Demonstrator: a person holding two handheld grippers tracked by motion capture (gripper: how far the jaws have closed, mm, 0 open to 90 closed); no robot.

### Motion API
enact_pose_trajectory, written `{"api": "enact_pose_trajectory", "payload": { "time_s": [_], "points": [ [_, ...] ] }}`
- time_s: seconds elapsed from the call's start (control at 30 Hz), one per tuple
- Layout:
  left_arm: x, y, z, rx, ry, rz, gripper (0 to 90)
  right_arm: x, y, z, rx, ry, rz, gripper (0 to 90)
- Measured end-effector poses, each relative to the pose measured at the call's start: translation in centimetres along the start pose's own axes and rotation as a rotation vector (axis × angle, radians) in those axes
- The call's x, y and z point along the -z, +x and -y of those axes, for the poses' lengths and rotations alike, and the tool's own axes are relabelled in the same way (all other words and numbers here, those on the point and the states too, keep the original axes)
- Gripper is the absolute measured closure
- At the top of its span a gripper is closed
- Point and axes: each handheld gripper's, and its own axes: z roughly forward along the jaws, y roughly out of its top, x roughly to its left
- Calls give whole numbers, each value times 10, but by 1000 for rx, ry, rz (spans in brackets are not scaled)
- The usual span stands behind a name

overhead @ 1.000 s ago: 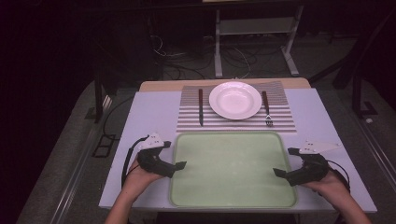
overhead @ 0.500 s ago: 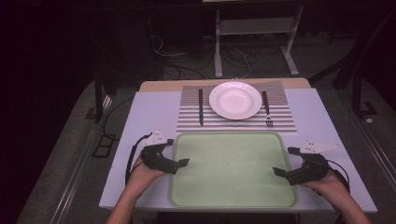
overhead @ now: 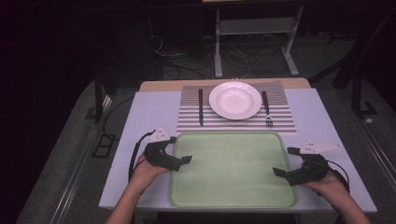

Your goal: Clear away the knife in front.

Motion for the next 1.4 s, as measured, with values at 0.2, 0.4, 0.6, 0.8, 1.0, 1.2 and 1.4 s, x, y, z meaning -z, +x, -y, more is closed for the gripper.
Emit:
{"api": "enact_pose_trajectory", "payload": {
  "time_s": [0.2,0.4,0.6,0.8,1.0,1.2,1.4],
  "points": [
    [-4,2,-3,2,-4,-1,0,0,0,0,-2,0,2,0],
    [-7,2,-4,2,-3,-4,0,0,0,0,-7,1,5,0],
    [-9,4,-6,5,-4,-5,0,0,0,0,-10,-3,3,0],
    [-14,6,-10,6,-8,-5,0,1,-1,0,-12,-6,4,0],
    [-16,7,-13,6,-15,-5,0,0,-1,0,-15,-7,3,0],
    [-19,9,-17,5,-19,-3,0,1,-1,0,-21,-10,1,0],
    [-23,13,-21,7,-23,-4,0,1,-1,0,-22,-12,0,0]
  ]
}}
